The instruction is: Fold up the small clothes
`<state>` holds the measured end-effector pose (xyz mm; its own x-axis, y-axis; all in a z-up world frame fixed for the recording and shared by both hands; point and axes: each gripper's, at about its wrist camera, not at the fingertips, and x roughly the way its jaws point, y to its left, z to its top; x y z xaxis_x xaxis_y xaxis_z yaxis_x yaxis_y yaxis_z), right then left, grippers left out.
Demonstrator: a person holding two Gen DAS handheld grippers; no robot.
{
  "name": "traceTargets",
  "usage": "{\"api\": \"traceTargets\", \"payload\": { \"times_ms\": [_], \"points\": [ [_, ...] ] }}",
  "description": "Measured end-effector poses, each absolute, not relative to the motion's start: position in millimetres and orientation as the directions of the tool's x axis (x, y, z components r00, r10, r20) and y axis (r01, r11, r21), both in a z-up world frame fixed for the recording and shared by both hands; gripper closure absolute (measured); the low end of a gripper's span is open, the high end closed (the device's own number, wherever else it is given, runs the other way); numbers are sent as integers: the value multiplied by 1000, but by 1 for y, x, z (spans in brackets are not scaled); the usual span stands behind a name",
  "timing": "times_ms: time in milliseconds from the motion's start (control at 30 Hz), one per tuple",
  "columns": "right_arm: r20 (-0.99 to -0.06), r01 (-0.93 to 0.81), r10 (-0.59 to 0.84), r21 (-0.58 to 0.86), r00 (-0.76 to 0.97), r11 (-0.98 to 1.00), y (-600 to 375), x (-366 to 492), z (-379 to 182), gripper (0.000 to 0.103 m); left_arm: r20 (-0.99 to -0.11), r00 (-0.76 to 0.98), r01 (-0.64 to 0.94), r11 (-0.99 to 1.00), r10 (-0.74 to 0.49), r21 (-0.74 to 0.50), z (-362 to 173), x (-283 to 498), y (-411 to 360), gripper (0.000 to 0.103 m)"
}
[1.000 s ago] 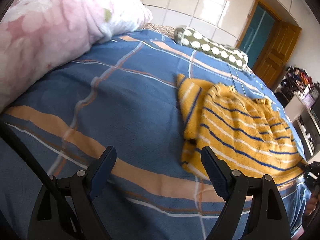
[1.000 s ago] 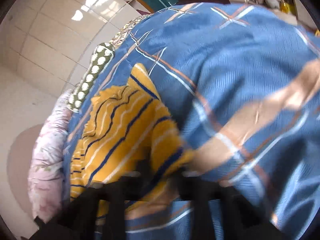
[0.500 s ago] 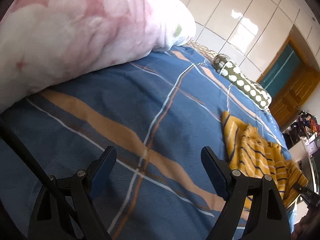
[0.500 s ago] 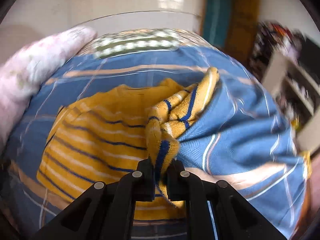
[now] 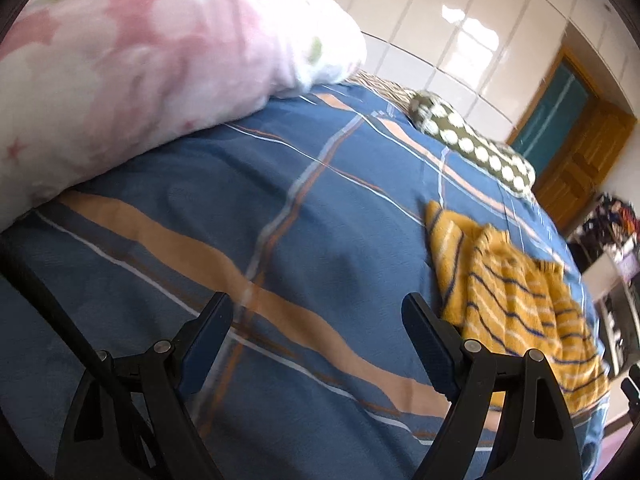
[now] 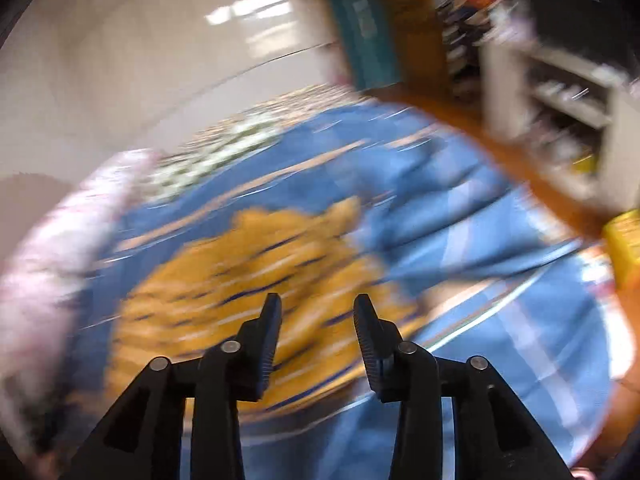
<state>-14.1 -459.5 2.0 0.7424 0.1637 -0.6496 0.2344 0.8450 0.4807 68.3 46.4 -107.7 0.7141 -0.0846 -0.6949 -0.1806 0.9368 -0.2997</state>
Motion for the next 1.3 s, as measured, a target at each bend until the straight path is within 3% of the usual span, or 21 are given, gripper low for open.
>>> {"api": "traceTargets", "payload": {
  "times_ms": [100, 167, 367, 533, 667, 733, 767, 800, 1100, 1300],
  "points": [
    [-628, 201, 322, 617, 709, 761, -461, -13, -27, 59, -698, 710, -148, 950, -93, -276, -109, 70, 31, 18],
    [-634, 236, 354, 656, 688, 717, -468, -13, -48, 59, -693, 713, -116, 956, -108, -269, -109, 70, 21, 18],
    [-702, 214, 317, 557, 638, 802, -449, -8, -63, 56, -718, 628, -26, 914, -300, -405, -124, 85, -1, 18],
    [-717, 192, 291, 510, 633, 838, -442, -14, -72, 56, -670, 554, 66, 828, -495, -557, -135, 109, -24, 18],
    [-701, 183, 290, 516, 652, 837, -453, -29, -75, 55, -679, 552, 39, 828, -484, -559, -138, 125, -45, 18],
    [-692, 169, 282, 507, 665, 845, -456, -36, -73, 54, -676, 531, 45, 814, -511, -579, -136, 134, -53, 28],
    [-690, 161, 276, 498, 669, 852, -457, -39, -73, 54, -684, 515, 42, 812, -517, -582, -134, 142, -56, 51],
    [-689, 156, 272, 491, 672, 857, -458, -42, -73, 54, -707, 499, 19, 822, -502, -570, -134, 149, -58, 86],
    [-643, 135, 220, 456, 734, 880, -479, -63, -54, 54, -695, 489, -55, 776, -528, -628, -120, 160, -28, 90],
    [-613, 161, 222, 506, 758, 847, -505, -70, -60, 54, -741, 497, -24, 846, -452, -532, -107, 154, -36, 91]
  ]
}}
